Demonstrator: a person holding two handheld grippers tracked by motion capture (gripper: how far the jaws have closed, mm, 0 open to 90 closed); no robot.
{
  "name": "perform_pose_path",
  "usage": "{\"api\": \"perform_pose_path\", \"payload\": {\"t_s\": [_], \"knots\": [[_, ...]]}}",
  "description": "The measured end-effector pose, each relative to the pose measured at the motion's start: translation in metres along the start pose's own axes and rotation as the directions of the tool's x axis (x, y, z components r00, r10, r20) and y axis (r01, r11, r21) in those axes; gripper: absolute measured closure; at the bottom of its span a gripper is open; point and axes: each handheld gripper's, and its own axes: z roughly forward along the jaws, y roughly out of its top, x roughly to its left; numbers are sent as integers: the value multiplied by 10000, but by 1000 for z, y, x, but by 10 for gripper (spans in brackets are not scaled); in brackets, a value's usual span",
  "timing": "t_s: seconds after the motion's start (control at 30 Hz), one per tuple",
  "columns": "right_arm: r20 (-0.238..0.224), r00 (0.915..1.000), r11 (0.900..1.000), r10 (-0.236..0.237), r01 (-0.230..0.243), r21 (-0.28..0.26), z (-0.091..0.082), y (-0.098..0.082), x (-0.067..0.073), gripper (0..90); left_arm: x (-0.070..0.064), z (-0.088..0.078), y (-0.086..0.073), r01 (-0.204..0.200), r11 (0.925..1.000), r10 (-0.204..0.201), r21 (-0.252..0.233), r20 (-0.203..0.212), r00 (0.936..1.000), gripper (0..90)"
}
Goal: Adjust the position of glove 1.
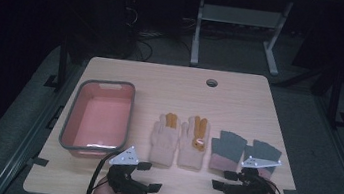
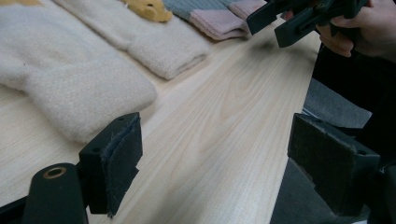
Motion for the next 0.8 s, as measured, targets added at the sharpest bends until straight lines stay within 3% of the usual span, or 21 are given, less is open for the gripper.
{"api": "perform_pose_path", "payload": {"t_s": [0.43,0.8], "knots": [[-125,9995,9996,-282,283,44,0,13,4,285,1,-1,-1,0,10000,0,-37,-72,10000,178],[-187,9980,9952,-602,614,756,7,40,12,289,1,-6,0,88,9998,-92,-183,-180,9998,177]]}}
